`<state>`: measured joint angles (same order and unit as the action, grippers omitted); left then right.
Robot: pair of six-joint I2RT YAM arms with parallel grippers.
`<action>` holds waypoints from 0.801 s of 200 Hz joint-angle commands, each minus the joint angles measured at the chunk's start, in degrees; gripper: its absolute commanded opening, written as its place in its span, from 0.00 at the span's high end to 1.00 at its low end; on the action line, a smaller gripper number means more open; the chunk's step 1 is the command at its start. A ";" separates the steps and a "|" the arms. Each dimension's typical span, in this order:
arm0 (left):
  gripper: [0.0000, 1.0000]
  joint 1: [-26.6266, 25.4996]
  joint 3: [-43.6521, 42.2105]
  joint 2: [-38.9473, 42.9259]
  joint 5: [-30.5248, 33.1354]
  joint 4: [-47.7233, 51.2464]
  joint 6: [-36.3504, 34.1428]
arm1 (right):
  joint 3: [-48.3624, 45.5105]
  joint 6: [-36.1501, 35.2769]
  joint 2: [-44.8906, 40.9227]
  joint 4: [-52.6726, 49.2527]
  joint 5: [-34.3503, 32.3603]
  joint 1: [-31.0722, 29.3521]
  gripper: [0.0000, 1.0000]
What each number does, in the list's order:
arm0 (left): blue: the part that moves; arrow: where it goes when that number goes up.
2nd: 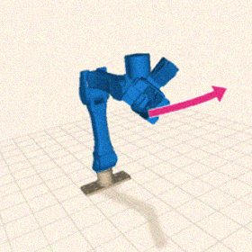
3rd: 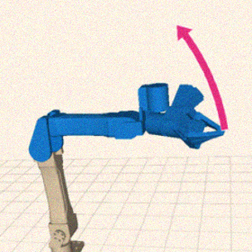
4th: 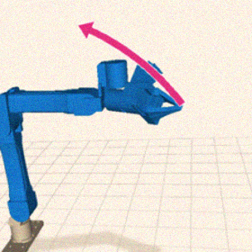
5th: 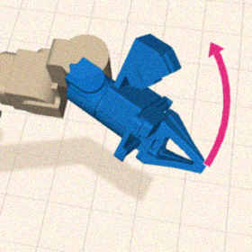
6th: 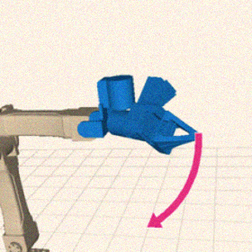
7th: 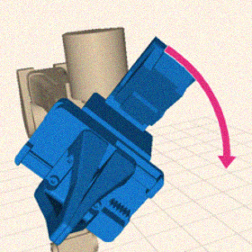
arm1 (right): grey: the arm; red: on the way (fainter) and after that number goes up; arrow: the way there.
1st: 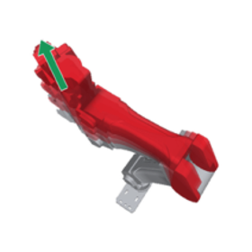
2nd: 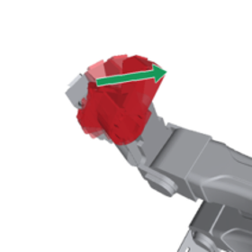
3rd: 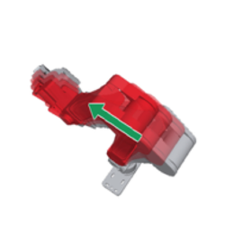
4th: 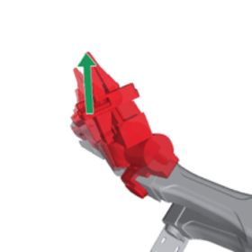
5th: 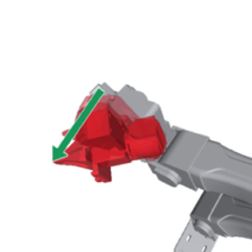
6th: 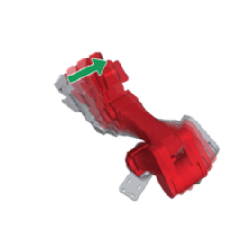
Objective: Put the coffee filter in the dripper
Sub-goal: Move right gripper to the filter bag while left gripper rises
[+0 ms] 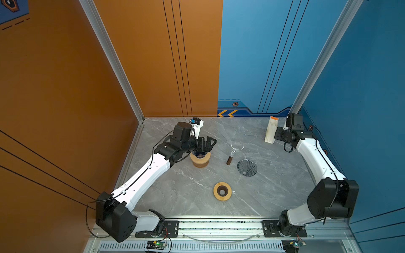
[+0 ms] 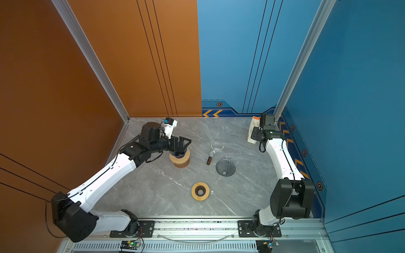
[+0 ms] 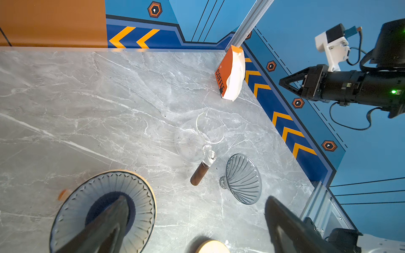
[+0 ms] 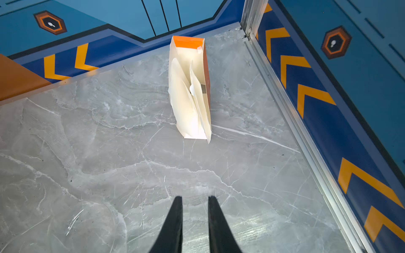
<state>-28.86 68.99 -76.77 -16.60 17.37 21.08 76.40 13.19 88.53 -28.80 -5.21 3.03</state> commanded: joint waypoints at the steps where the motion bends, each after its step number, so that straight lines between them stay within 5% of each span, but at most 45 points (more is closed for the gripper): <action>1: 0.02 -0.90 -0.78 -0.49 0.96 -1.01 0.63 | 0.89 -2.03 3.27 4.26 -0.01 0.75 0.81; 68: 0.02 -1.28 -1.49 -1.26 1.59 -1.02 1.50 | 2.99 2.91 11.83 5.27 4.02 1.46 0.85; 160: 0.02 -1.27 -0.42 -3.50 0.98 -1.01 1.54 | 7.57 0.76 18.17 6.83 5.25 1.89 0.84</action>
<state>-29.71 68.31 -79.53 -15.84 17.08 22.37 80.71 15.00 106.74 -23.51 -0.93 4.43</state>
